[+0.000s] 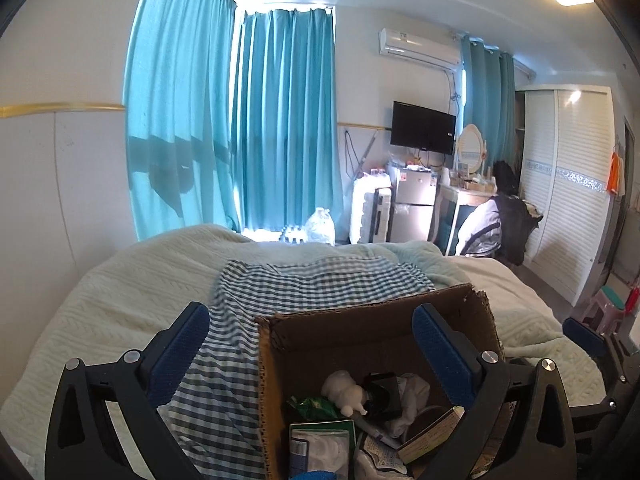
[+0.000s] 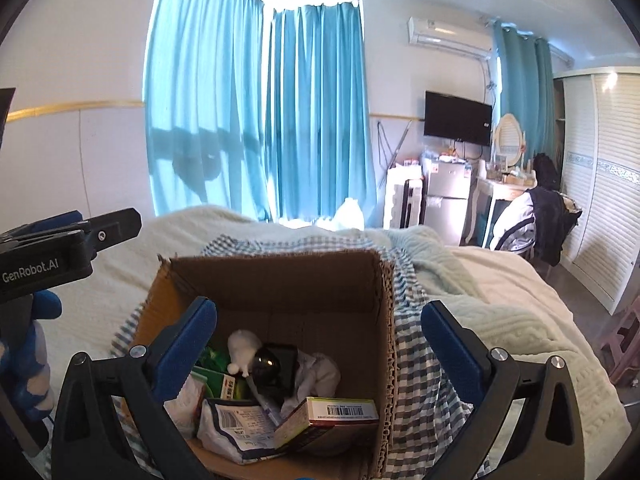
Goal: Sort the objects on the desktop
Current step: 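Withdraw both open tools from the box toward the remaining items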
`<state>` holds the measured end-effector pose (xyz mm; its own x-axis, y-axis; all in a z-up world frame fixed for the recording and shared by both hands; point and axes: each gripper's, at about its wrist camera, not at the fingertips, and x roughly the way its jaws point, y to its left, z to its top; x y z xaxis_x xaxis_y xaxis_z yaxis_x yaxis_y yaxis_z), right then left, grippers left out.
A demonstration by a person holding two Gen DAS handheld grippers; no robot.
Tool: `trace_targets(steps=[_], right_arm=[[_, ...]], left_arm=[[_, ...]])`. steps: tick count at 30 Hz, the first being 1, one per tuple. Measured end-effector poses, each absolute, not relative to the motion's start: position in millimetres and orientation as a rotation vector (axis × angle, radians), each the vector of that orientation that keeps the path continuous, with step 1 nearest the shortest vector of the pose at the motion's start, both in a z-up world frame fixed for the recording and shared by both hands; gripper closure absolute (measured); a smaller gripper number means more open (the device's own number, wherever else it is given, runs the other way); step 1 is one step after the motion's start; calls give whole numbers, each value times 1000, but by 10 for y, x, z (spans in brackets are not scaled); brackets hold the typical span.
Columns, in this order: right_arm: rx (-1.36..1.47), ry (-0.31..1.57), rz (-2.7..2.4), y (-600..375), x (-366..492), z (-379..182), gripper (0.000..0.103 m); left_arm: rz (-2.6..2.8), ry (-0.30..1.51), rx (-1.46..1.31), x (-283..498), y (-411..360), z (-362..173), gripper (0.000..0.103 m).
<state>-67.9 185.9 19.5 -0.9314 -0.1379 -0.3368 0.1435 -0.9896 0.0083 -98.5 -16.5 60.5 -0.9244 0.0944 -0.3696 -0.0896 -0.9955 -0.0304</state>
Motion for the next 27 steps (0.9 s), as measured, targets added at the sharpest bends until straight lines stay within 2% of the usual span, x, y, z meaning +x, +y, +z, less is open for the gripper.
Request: trace_targets(steps=[6, 11, 18, 23, 27], right_arm=[[436, -103, -2949, 1949, -448, 335, 0], [352, -80, -3012, 1970, -227, 378, 0], [290, -57, -2967, 1985, -11, 308, 0], [253, 37, -2964, 1905, 198, 129, 0], [255, -38, -2975, 1962, 280, 86, 0]], left_arm=[[3020, -107, -505, -756, -316, 656, 0], [3034, -183, -409, -563, -403, 697, 0], [3021, -182, -405, -428, -426, 540, 0], [3006, -139, -473, -400, -441, 357, 0], [3008, -107, -566, -349, -465, 212, 0]])
